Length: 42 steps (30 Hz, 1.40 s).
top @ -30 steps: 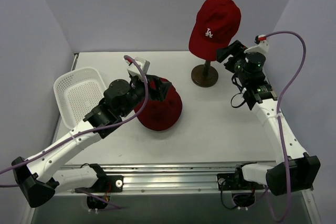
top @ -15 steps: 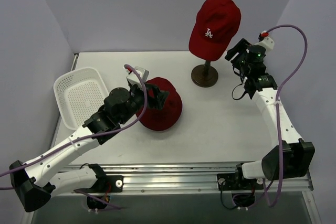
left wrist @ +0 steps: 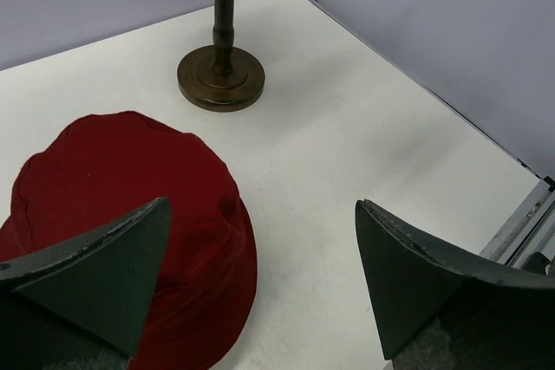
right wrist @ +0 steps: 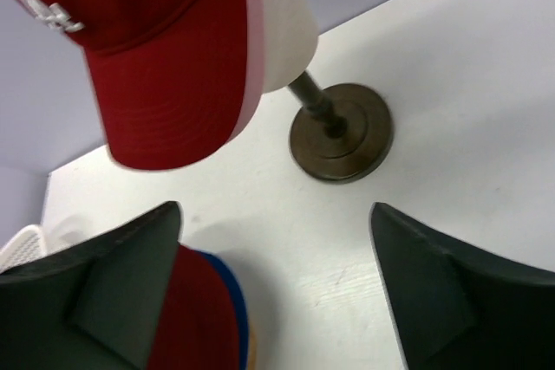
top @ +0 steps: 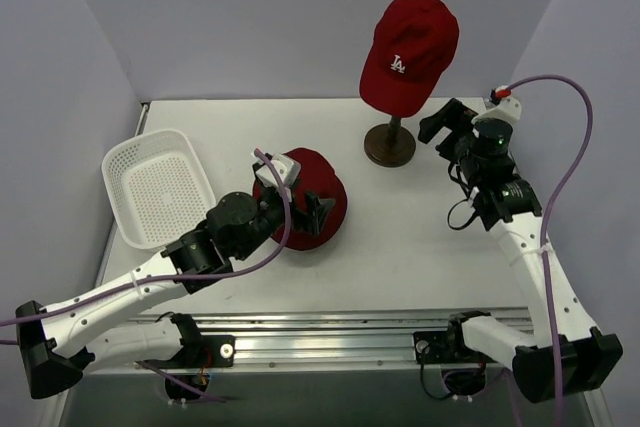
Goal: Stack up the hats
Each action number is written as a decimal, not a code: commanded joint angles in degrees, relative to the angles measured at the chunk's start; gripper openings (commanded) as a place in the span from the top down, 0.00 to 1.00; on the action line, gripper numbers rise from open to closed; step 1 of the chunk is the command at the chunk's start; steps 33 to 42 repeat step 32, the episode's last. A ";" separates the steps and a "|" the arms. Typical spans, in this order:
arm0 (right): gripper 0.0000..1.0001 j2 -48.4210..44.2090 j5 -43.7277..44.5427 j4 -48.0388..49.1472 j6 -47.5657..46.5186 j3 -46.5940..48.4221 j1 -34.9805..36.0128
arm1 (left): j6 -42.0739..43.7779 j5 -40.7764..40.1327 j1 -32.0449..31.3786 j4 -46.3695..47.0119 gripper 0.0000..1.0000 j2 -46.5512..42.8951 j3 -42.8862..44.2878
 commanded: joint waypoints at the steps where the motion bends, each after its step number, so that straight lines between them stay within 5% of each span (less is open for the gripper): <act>1: 0.00 -4.37 -0.45 -2.94 -0.77 -3.45 1.29 | 0.35 -2.43 -0.19 3.44 0.04 -2.14 -0.93; 11: 0.00 -17.00 -5.29 -6.21 -7.18 -9.26 5.07 | -3.96 6.26 -0.10 4.40 0.06 -5.03 -1.54; 17: 0.00 -23.79 -6.69 -4.10 -8.76 -14.28 5.07 | -0.98 1.97 -0.28 4.67 0.06 -9.78 -3.74; 42: 0.00 -24.24 -4.33 -3.13 -7.98 -16.04 5.07 | 2.10 -1.47 -0.36 5.28 0.06 -8.47 -4.53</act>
